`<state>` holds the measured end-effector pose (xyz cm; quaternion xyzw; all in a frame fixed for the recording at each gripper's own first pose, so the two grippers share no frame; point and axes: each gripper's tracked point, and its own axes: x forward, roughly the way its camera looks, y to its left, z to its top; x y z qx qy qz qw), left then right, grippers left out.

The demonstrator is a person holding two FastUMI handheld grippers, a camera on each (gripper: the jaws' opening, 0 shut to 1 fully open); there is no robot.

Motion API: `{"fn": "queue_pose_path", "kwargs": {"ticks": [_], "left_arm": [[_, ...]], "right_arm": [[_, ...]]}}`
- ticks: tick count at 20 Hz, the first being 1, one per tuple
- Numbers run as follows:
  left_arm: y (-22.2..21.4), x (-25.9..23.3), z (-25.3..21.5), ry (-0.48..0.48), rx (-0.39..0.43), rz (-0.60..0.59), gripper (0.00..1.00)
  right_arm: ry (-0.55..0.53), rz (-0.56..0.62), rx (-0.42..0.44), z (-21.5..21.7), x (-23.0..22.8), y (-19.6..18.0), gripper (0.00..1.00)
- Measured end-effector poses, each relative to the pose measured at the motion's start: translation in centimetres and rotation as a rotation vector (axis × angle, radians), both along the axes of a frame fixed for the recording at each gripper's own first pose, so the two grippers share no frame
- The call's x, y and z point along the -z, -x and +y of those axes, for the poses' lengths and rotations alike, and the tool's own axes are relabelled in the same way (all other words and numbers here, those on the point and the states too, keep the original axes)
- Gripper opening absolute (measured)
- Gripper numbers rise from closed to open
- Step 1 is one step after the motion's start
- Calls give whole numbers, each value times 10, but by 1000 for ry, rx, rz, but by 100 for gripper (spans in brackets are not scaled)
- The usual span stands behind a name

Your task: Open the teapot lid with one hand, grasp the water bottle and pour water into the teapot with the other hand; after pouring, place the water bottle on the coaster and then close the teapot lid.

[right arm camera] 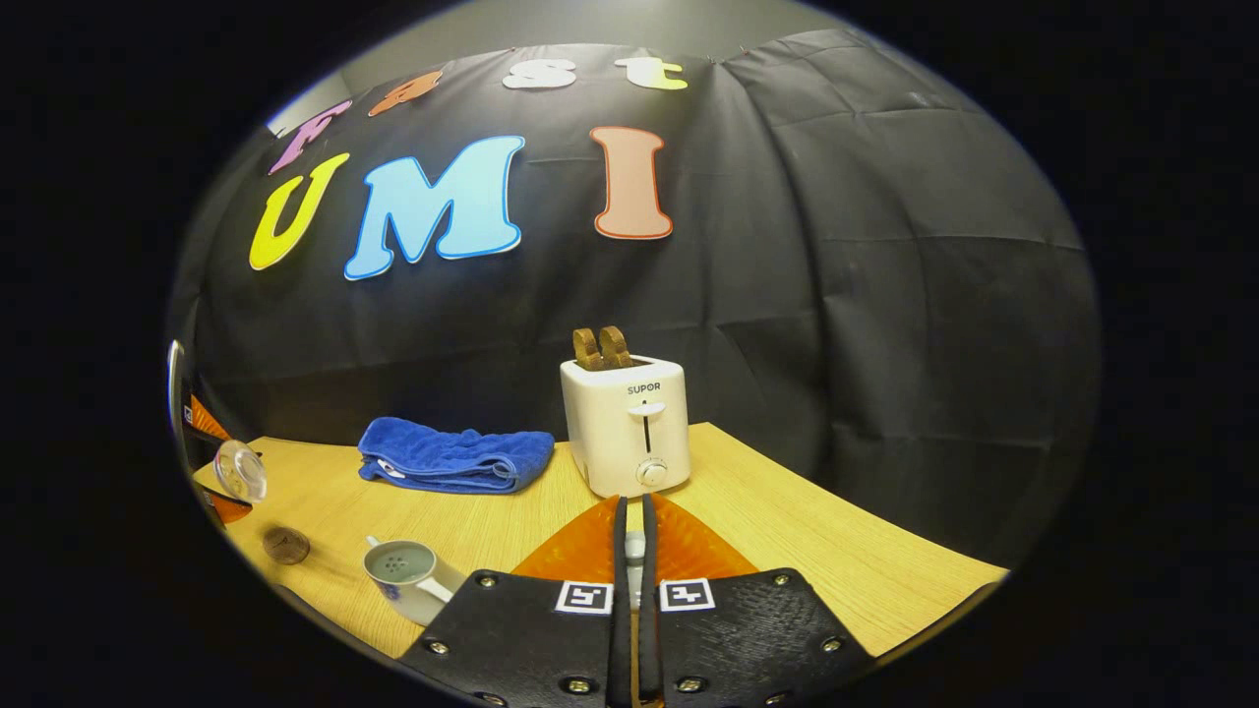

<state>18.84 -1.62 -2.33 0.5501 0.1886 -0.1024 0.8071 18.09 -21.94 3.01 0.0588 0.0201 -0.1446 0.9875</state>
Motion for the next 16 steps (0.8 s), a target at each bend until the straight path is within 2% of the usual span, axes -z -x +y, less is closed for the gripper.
{"fn": "queue_pose_path", "kwargs": {"ticks": [10,14,16], "left_arm": [[12,3,14,618,-128,-72,81],[3,6,12,798,-149,-111,80],[4,16,8,909,-171,-72,80]], "right_arm": [[26,17,-27,14,3,-4,3],[27,14,-36,18,2,-6,3],[12,3,-54,21,-2,-5,3]]}}
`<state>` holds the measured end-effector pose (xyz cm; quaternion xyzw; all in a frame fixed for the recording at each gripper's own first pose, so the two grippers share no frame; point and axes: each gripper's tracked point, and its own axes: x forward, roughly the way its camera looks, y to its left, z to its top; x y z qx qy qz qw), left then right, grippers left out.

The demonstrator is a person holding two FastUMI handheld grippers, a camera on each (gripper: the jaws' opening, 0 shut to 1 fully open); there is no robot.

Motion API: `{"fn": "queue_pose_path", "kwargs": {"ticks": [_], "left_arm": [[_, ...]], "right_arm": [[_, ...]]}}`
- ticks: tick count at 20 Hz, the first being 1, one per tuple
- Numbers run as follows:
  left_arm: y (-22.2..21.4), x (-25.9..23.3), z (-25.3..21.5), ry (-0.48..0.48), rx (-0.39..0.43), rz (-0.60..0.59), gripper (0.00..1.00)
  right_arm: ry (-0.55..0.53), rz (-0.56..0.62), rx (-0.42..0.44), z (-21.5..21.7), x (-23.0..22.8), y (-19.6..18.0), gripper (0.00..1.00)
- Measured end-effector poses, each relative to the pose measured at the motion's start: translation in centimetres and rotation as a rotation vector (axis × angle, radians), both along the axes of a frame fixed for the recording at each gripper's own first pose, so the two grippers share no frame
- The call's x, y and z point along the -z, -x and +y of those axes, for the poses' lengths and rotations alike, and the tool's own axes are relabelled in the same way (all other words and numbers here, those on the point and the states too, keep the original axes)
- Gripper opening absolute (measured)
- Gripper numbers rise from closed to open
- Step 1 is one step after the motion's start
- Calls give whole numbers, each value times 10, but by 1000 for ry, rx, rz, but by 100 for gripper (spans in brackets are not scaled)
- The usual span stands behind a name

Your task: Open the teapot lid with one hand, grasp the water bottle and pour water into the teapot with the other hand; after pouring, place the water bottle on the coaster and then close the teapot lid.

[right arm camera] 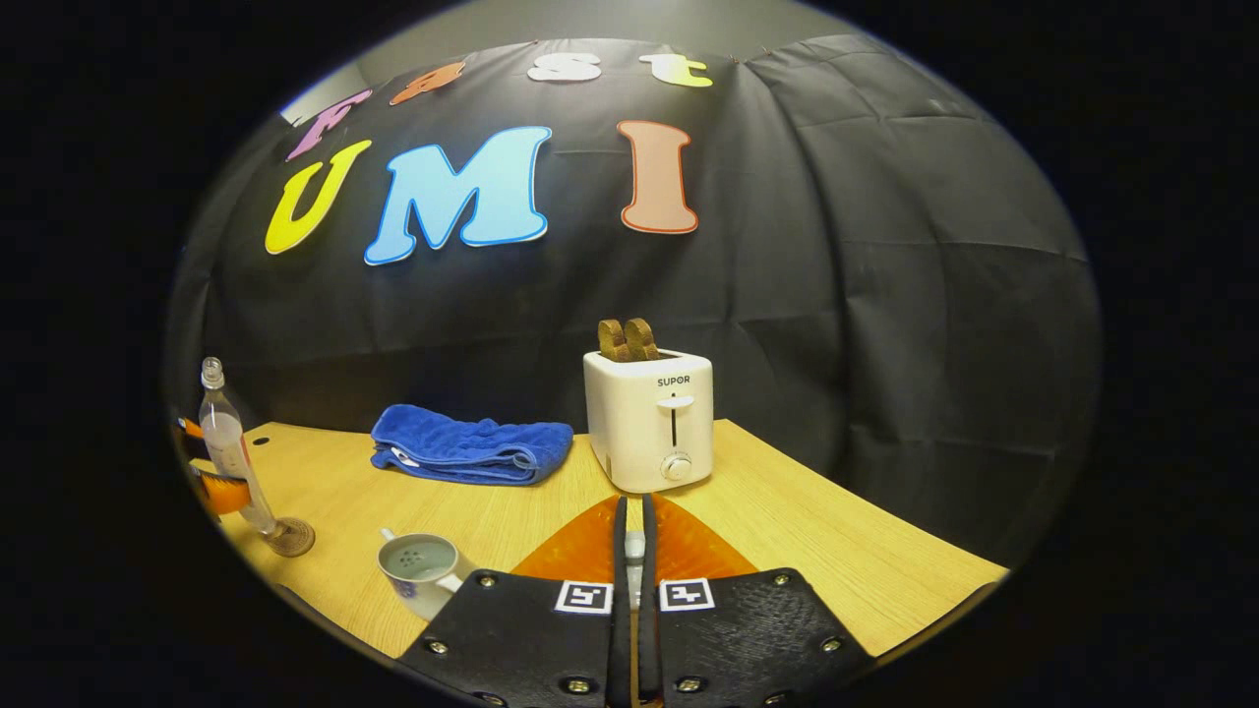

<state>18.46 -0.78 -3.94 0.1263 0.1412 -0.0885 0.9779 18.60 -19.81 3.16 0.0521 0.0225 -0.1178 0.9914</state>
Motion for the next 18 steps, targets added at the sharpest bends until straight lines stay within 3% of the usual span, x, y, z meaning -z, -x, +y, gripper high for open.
{"fn": "queue_pose_path", "kwargs": {"ticks": [12,18], "left_arm": [[-10,-9,11,212,-77,-65,80],[-14,-7,12,222,-80,-58,84]], "right_arm": [[-45,-47,-80,21,-13,1,3],[-69,-63,-140,40,-18,1,3]]}}
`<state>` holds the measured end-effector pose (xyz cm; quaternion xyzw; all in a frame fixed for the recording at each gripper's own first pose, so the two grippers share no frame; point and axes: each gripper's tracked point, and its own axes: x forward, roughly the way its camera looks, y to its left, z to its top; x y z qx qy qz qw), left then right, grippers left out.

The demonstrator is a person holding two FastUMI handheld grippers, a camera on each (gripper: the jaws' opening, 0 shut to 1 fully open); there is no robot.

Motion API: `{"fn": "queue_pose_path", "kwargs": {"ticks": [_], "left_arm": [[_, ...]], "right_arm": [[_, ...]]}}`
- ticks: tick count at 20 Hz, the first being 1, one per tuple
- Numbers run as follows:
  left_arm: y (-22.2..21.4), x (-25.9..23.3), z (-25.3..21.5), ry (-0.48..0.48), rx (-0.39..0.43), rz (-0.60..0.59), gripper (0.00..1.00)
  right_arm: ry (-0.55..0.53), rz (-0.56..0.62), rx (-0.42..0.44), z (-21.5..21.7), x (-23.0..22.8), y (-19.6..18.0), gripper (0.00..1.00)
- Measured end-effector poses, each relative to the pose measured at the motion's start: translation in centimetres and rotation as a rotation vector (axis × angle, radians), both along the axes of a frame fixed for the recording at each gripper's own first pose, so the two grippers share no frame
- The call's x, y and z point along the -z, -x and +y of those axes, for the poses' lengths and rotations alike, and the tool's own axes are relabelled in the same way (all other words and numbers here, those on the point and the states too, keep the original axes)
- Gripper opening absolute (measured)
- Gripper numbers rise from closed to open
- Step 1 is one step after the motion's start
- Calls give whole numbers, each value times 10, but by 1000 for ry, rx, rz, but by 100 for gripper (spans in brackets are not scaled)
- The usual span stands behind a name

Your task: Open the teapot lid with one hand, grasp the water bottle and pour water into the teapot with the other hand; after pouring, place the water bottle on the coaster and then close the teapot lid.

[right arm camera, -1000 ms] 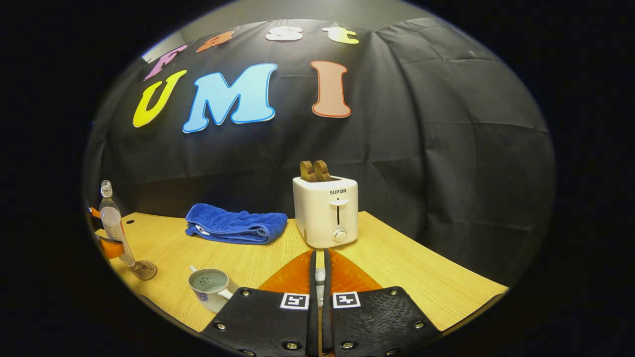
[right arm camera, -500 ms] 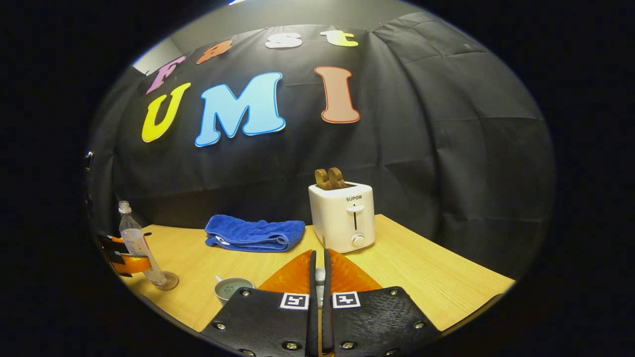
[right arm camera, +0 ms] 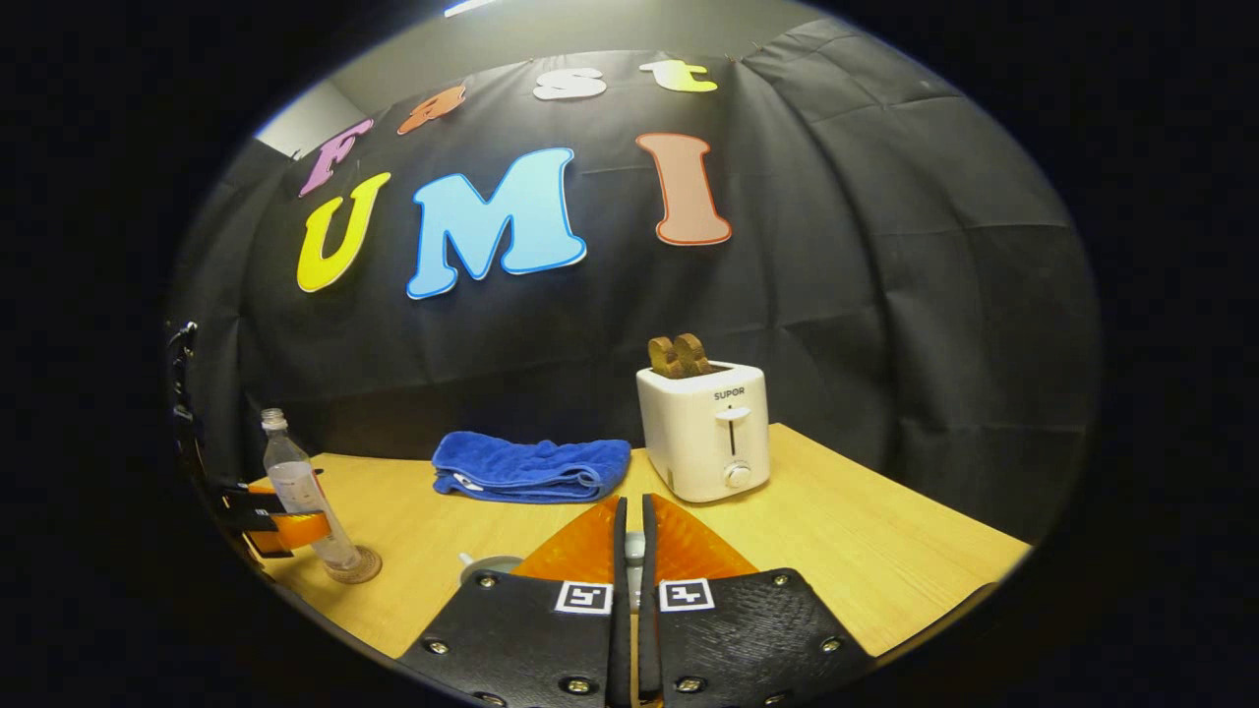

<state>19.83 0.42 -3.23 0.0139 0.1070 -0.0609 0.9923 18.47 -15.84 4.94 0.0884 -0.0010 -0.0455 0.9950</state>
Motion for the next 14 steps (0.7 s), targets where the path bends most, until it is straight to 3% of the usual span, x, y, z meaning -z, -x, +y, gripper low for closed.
{"fn": "queue_pose_path", "kwargs": {"ticks": [5,8,14], "left_arm": [[-1,14,0,57,7,50,84],[0,9,0,89,13,40,94],[10,-4,6,116,27,36,97]], "right_arm": [[0,10,-36,13,-1,-5,3],[7,24,-40,18,1,-9,3],[2,28,-59,31,-5,-17,3]]}}
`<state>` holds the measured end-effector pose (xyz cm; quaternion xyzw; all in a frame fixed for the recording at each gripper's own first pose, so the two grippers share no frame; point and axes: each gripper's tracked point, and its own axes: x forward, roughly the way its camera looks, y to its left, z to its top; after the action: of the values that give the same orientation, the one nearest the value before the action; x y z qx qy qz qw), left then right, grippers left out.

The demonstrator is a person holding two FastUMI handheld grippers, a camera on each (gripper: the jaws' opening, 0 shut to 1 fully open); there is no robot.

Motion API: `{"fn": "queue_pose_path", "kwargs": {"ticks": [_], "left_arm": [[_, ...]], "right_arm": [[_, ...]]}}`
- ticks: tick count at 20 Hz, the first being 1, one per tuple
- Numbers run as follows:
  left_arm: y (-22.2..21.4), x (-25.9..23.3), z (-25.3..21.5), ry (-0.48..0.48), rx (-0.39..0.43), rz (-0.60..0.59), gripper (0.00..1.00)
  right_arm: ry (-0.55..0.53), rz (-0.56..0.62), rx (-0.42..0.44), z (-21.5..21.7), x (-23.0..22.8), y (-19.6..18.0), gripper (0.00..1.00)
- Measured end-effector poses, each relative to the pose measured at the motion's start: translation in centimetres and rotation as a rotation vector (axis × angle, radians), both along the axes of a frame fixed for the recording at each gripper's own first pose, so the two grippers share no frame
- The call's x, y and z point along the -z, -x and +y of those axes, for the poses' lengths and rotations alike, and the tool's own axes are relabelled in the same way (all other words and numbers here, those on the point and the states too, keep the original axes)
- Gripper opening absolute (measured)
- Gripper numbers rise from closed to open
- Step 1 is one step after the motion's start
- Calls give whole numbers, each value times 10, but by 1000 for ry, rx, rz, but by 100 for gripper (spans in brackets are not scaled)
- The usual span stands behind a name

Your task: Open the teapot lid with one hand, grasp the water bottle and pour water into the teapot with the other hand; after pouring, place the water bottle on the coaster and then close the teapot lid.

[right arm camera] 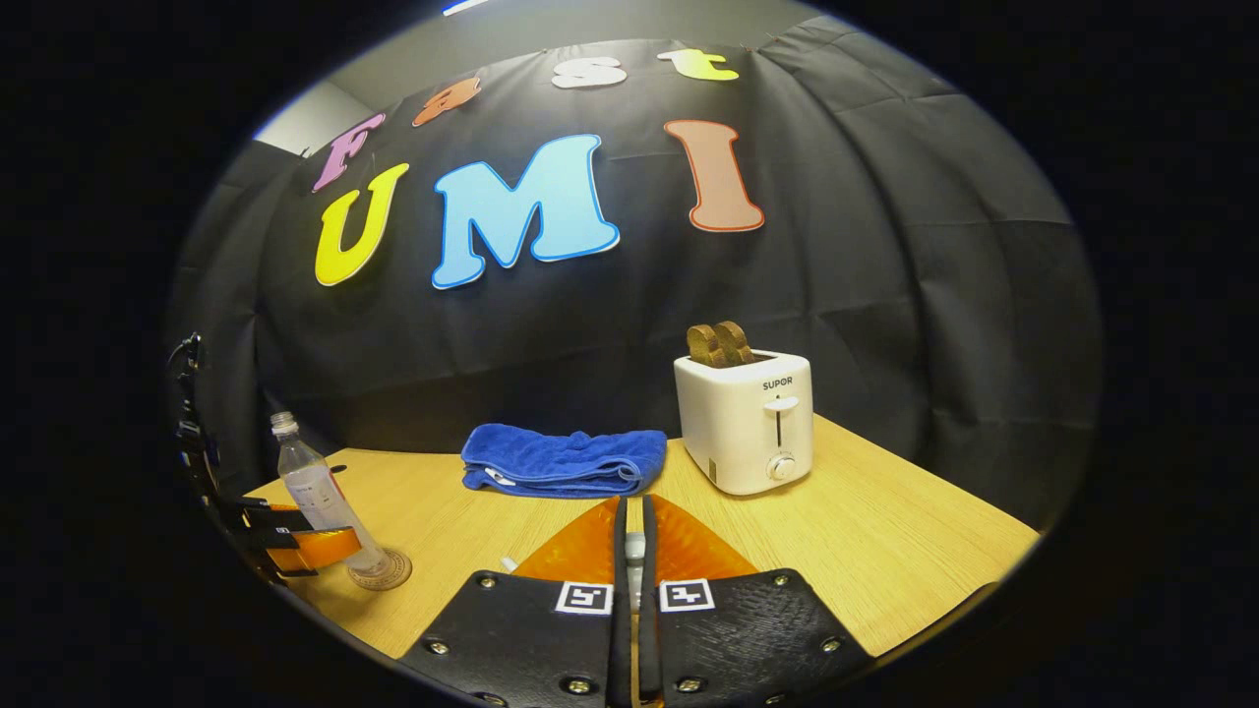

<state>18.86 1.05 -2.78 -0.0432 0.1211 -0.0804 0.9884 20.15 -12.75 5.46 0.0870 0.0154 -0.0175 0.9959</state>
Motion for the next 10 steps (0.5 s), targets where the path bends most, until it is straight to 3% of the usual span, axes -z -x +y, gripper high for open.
{"fn": "queue_pose_path", "kwargs": {"ticks": [10], "left_arm": [[44,-19,27,39,-25,-33,97]], "right_arm": [[-47,31,-97,44,0,-24,3]]}}
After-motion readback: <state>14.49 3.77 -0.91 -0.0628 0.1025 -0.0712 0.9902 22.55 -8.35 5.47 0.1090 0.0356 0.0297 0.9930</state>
